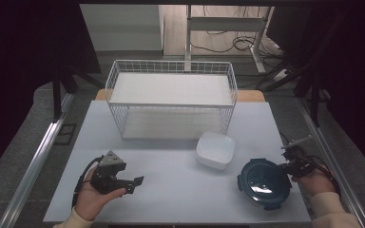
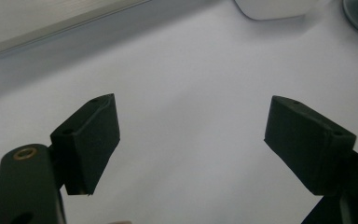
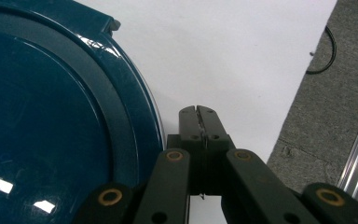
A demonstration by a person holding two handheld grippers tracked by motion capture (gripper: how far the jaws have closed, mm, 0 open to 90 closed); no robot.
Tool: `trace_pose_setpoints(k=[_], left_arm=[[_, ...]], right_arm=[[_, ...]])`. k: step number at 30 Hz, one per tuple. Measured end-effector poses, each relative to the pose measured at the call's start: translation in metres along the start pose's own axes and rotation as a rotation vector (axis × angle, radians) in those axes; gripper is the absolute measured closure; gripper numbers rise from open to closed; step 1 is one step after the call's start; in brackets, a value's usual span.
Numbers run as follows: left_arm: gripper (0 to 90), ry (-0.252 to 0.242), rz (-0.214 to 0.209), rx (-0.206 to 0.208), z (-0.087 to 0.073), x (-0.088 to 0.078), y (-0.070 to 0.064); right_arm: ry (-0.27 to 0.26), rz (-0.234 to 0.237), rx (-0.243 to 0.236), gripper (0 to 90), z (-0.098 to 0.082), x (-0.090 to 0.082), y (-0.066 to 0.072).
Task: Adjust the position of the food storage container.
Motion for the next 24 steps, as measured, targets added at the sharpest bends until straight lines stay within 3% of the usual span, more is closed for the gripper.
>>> trace_pose_setpoints(k=[5,6,18,22,24], left_arm=[[17.6,0.004,-0.002,0.002,-0.001,0.001,-0.001],[17.6,0.006,-0.002,0.005,-0.001,0.001,-0.002],[17.6,0.008,-0.004,0.006,-0.001,0.003,-0.003],[17.6,0.013,-0.005,0.004,-0.002,0.004,-0.003],[17.6,0.014,-0.005,0.004,-0.002,0.004,-0.003]], right_arm=[[-0.002,0.016,-0.007,89.8,-0.002,0.001,0.013],[0.008,0.017,-0.006,89.8,-0.004,0.003,0.022],[0.0,0.045,0.007,89.8,-0.009,0.008,0.052],[0.0,0.039,-0.018,89.7,-0.006,0.011,0.07],[-0.001,0.039,-0.024,89.7,-0.006,0.011,0.071]])
Point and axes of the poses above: each handheld gripper's, and its own axes: x roughly forward along the jaws, z roughly out of its top, y roughly to its left, the point moved 6 cm from there along x, roughly forward along the jaws, and after that the axes turned 10 degrees about z, right-handed, at the moved point
